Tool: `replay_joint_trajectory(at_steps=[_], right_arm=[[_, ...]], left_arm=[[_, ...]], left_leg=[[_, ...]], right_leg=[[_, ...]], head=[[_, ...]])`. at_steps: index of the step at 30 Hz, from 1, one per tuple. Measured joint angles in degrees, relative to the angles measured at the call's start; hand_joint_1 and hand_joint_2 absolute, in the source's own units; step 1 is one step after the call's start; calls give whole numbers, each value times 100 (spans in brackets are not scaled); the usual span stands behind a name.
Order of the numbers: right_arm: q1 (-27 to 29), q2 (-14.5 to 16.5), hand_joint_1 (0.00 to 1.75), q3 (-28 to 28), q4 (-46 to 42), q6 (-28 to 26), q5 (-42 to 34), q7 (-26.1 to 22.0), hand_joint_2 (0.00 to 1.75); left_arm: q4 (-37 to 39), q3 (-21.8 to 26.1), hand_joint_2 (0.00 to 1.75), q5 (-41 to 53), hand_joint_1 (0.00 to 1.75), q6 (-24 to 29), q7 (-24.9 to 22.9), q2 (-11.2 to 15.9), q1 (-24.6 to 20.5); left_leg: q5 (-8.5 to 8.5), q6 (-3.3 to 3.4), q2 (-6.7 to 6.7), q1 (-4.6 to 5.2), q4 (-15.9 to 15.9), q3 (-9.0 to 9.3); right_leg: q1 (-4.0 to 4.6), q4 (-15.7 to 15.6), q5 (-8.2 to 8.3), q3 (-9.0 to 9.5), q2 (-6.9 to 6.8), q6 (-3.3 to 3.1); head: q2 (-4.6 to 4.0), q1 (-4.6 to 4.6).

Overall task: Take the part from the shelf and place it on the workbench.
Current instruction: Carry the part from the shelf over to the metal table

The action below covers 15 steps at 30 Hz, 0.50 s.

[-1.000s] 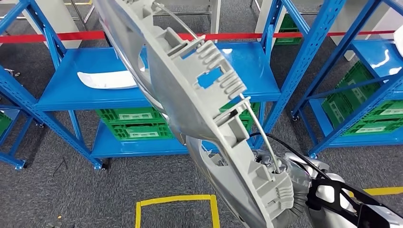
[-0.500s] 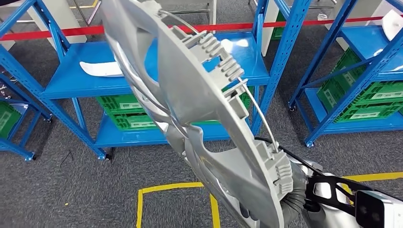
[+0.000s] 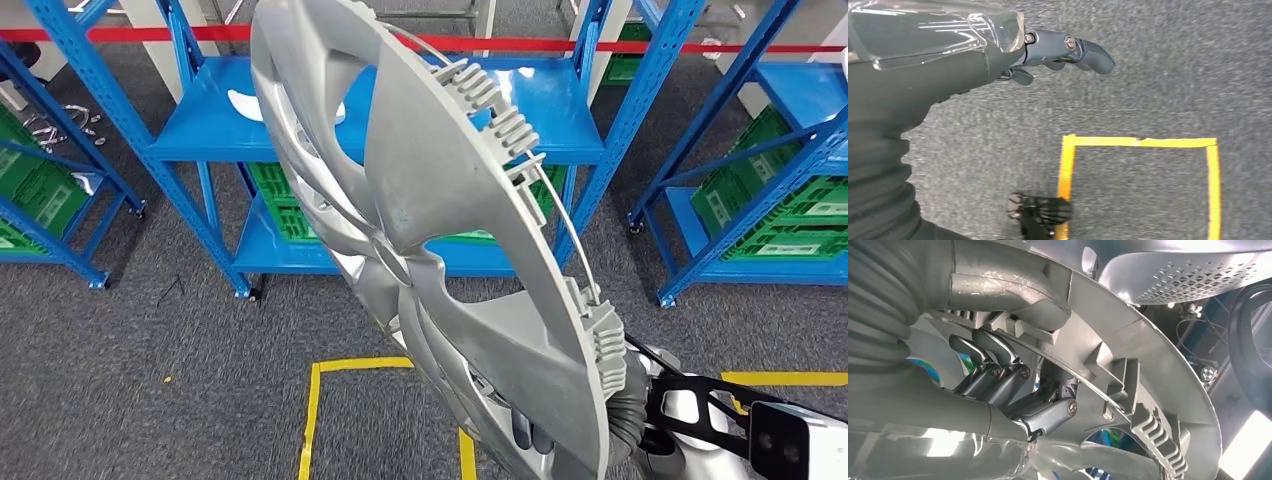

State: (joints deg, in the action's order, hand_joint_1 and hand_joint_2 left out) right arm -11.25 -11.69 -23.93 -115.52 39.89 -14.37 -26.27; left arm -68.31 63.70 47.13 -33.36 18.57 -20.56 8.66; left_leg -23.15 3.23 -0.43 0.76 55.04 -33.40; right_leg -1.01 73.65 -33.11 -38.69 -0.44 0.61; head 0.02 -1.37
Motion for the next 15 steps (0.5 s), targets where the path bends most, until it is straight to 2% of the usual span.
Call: replay_joint_trajectory(at_steps=[1,2,3,4,5,6,8,9,10,11,12,13,14,15], right_arm=[[6,-1,171,0,-1,0,-7,-4,175],[9,-1,171,0,-6,1,-9,-7,175],[10,-2,171,0,-16,1,-5,-8,175],[19,-2,171,1,-28,1,-1,-10,175],[28,-3,171,3,-44,1,4,-11,175],[37,-4,171,4,-57,0,7,-13,175],[45,-5,171,5,-72,-1,8,-15,175],[45,-4,171,5,-75,-1,8,-15,175],[45,-2,171,4,-78,-1,8,-15,175],[45,-1,171,3,-80,-1,10,-13,175],[48,-1,171,3,-81,-1,15,-8,175],[50,-1,171,1,-81,-1,24,-1,175],[51,-1,171,-2,-81,-2,35,9,175],[53,-2,171,-5,-80,-3,43,24,175]], left_arm=[[1,-21,175,14,0,-3,11,-5,14],[1,-37,175,39,0,-7,28,-9,24],[1,-48,175,63,0,-10,44,-10,29],[1,-53,175,83,0,-13,60,-12,31],[-1,-55,175,100,0,-15,74,-14,31],[-2,-56,175,109,0,-16,82,-15,31],[-7,-53,175,120,0,-16,92,-15,39],[-8,-52,175,124,0,-16,93,-17,49],[-9,-52,175,127,0,-16,95,-20,57],[-10,-51,175,133,0,-16,96,-21,63],[-10,-52,175,145,0,-16,102,-23,66],[-10,-52,175,166,0,-17,113,-22,64],[-10,-50,175,190,0,-19,130,-21,62],[-10,-47,175,224,0,-22,151,-21,55]], left_leg=[[65,-10,-11,1,18,-99],[121,-26,-16,0,50,-191],[166,-48,-22,5,95,-279],[211,-75,-26,10,137,-349],[256,-106,-28,13,171,-397],[302,-140,-30,12,186,-429],[378,-209,-32,-8,185,-463],[300,-248,-30,-21,231,-500],[102,-291,-26,-38,370,-552],[-201,-335,-16,-61,628,-623],[-543,-381,-4,-80,982,-698],[-803,-416,3,-101,1372,-761],[-919,-440,9,-119,1697,-785],[-887,-451,13,-133,1868,-732]], right_leg=[[-1,-109,112,165,2,61],[-1,-434,228,435,4,104],[5,-891,267,761,8,111],[14,-1301,257,1032,15,89],[25,-1608,216,1203,25,54],[44,-1755,174,1262,34,13],[45,-1772,238,1176,28,-66],[36,-1770,297,1126,18,-115],[19,-1776,369,1063,5,-155],[6,-1778,445,988,-6,-180],[8,-1773,519,912,-10,-195],[9,-1767,591,834,-14,-193],[10,-1757,663,751,-17,-186],[11,-1745,733,663,-19,-174]], head=[[0,0],[0,1],[0,1],[1,-8],[1,-8],[1,-9],[0,1],[0,-3],[0,-10],[0,-15],[0,-26],[0,-28],[0,-30],[0,-31]])
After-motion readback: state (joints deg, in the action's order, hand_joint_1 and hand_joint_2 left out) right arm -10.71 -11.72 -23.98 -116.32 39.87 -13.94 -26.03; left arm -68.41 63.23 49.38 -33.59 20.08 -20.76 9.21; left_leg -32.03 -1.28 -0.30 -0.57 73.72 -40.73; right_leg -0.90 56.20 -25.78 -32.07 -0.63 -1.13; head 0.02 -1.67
